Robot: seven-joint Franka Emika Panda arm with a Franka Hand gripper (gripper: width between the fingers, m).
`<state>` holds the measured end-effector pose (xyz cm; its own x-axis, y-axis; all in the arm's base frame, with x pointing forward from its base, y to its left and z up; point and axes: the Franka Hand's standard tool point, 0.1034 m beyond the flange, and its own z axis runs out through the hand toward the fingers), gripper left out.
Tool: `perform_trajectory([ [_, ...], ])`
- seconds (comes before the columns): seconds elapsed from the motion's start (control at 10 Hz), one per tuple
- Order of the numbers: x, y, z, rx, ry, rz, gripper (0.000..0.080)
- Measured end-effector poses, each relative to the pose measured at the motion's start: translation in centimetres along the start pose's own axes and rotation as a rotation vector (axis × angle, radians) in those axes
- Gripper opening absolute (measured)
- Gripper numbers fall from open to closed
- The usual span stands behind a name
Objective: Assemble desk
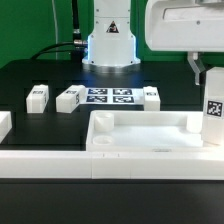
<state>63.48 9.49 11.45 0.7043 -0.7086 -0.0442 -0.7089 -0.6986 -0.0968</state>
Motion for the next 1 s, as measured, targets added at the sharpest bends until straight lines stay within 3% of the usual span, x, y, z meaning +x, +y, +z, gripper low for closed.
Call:
perform_trajectory([
  [0.1, -0.01, 0.00, 0.01, 0.002, -0.002, 0.035, 0.0291],
  [0.2, -0.17, -0.21, 0.03, 0.009, -0.008, 0.087, 0.0366],
  [0.3, -0.22, -0.23, 0.05, 0.010, -0.008, 0.052, 0.0502],
  [0.4, -0.24, -0.24, 0.05, 0.010, -0.008, 0.016, 0.0502],
  [0.5, -0.40, -0.26, 0.06, 0.006, -0.012, -0.027, 0.0617],
  [0.6, -0.69, -0.26, 0.00, -0.006, -0.024, -0.095, 0.0640],
  [1.0, -0.91, -0.49, -0.02, -0.002, -0.026, -0.441, 0.0649],
])
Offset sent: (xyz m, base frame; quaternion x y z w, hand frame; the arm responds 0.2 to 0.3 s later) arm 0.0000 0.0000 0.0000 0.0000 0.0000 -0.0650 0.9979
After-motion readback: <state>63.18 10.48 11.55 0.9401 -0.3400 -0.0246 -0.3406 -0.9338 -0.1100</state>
